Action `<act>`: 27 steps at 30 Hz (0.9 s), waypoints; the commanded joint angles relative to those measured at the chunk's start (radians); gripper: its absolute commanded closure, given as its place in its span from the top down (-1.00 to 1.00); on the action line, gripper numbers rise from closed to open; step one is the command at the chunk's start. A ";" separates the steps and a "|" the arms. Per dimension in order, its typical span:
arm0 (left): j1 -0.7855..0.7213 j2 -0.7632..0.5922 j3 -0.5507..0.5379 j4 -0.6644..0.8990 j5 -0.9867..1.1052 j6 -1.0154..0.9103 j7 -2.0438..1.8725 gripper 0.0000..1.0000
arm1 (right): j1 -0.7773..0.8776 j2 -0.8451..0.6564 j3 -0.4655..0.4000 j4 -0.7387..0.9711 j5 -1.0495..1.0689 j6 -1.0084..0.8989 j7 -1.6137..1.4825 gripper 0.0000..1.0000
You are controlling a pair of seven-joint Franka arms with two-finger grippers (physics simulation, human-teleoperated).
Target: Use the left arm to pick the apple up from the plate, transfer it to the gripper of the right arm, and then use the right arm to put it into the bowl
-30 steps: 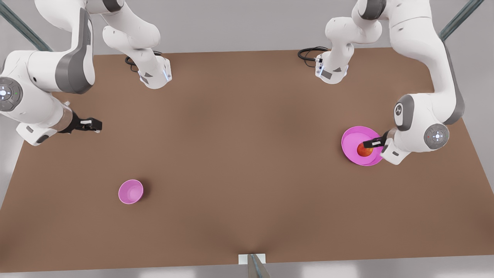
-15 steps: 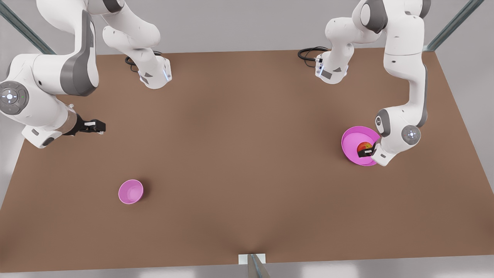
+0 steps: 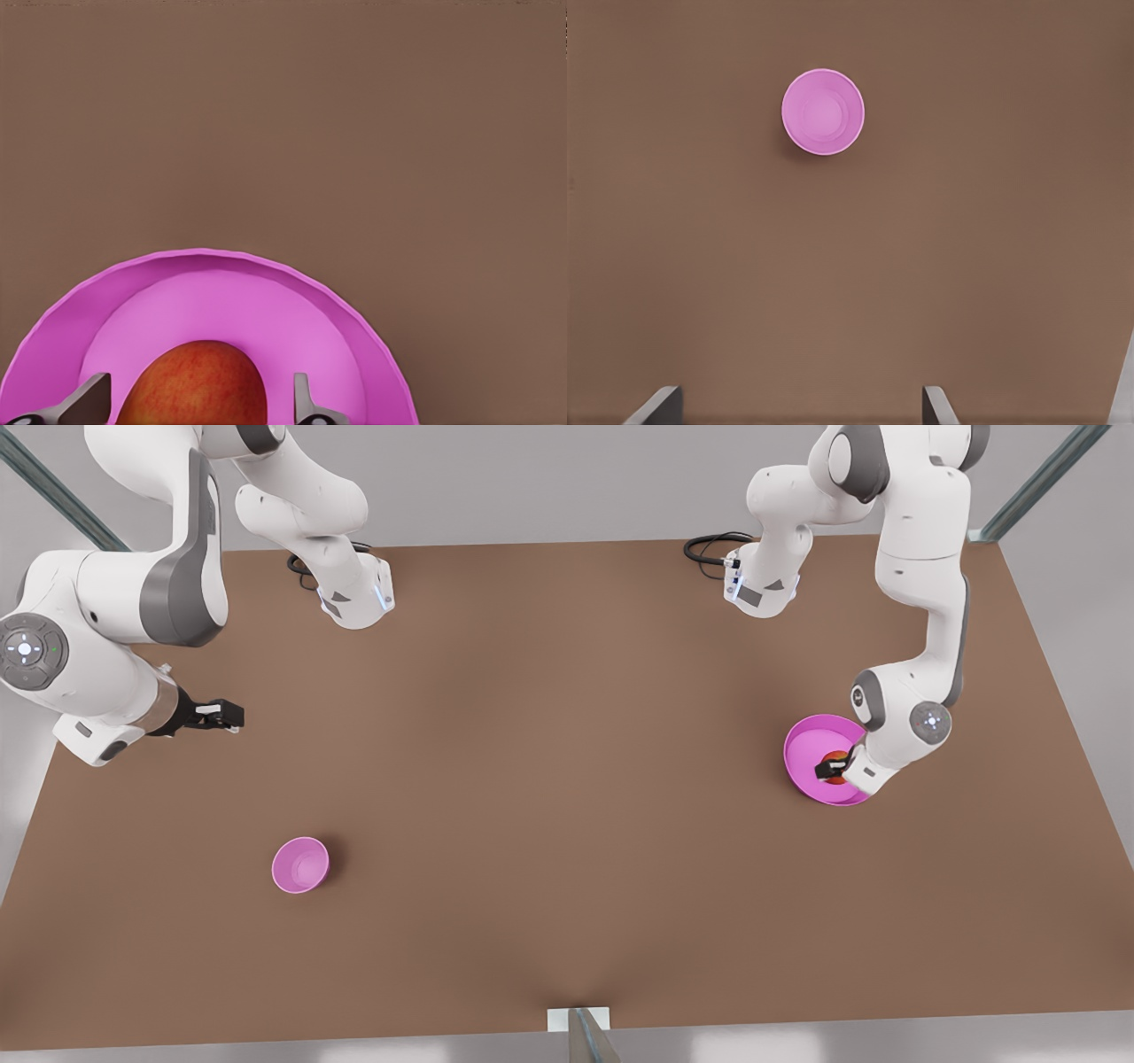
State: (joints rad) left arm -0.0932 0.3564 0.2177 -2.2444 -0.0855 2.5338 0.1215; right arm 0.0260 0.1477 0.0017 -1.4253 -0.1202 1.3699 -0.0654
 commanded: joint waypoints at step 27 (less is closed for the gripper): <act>0.003 0.038 0.000 -0.034 -0.005 0.045 0.064 0.60 | 0.002 0.007 0.000 0.000 0.007 -0.006 -0.005 1.00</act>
State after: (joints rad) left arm -0.0906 0.3949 0.2178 -2.2783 -0.0903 2.5868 0.1740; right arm 0.0273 0.1560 0.0024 -1.4255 -0.1143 1.3644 -0.0692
